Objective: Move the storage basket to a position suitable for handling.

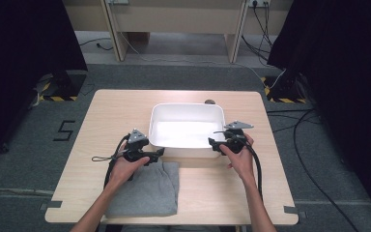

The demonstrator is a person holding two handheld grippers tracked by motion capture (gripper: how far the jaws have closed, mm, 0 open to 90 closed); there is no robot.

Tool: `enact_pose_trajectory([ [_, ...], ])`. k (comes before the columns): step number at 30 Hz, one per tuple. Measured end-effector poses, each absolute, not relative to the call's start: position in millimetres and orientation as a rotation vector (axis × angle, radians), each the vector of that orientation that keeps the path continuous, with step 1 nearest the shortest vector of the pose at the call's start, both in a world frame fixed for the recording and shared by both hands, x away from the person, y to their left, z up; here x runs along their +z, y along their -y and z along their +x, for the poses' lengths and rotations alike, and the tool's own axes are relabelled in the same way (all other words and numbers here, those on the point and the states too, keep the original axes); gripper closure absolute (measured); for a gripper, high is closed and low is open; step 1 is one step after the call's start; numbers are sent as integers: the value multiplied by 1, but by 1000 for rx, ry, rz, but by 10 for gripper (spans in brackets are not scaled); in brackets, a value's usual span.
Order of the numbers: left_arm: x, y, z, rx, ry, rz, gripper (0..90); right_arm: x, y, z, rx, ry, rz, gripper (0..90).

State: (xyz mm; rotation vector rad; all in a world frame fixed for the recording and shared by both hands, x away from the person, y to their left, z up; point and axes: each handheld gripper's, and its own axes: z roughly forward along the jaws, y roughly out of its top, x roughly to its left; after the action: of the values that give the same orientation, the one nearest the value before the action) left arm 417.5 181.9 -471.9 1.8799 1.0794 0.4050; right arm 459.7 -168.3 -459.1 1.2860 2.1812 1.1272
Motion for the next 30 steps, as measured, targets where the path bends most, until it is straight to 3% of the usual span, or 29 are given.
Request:
enact_pose_trajectory([
  [30, -475, -191, 406, 451, -1095, 1914, 216, -460, 155, 457, 1156, -2205, 1249, 204],
])
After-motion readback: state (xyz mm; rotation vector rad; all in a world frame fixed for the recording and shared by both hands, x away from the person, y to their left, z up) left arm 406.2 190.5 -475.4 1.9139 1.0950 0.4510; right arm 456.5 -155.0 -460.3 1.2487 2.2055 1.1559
